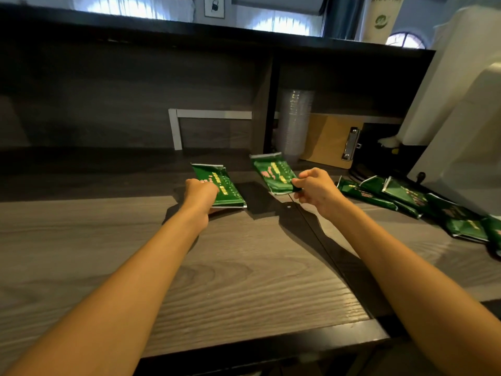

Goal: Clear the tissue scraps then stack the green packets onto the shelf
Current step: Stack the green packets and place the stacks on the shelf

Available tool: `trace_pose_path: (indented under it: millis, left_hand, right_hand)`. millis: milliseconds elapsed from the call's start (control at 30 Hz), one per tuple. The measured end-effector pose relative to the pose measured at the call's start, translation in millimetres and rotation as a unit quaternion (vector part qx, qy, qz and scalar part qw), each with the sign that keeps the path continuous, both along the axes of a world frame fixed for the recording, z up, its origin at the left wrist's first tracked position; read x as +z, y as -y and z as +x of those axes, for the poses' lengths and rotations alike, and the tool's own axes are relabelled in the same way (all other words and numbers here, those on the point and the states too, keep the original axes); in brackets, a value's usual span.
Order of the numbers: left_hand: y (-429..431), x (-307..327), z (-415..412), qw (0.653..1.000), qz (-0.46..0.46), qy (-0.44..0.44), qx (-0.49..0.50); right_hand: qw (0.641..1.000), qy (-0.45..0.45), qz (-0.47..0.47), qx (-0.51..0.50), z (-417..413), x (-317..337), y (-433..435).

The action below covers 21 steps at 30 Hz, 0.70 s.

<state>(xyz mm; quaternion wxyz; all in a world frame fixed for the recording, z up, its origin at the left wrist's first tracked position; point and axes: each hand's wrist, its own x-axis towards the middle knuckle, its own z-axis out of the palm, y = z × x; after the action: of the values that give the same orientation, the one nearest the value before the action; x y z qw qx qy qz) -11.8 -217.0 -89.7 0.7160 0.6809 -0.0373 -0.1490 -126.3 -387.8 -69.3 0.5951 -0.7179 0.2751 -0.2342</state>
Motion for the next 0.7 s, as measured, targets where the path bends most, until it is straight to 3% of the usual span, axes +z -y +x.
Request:
trace_pose_path:
  millis: [100,300,533,700]
  left_hand:
    - [2,4,-10,0.998,-0.048,-0.001,-0.027]
    - [10,6,-29,0.995,-0.087,0.027,-0.052]
    - [16,3,-37,0.991,-0.085,0.032,-0.098]
    - [16,0,-34,0.993,-0.043,0.047,-0.096]
  right_hand:
    - [0.997,0.048,0.045,0.049,0,2,-9]
    - [0.991,0.059,0.032,0.115,8,-1,-28]
    - [0.975,0.000,-0.144,0.167,13,-10,-31]
    - [0.965,-0.052,-0.174,0.188,8,-4,-25]
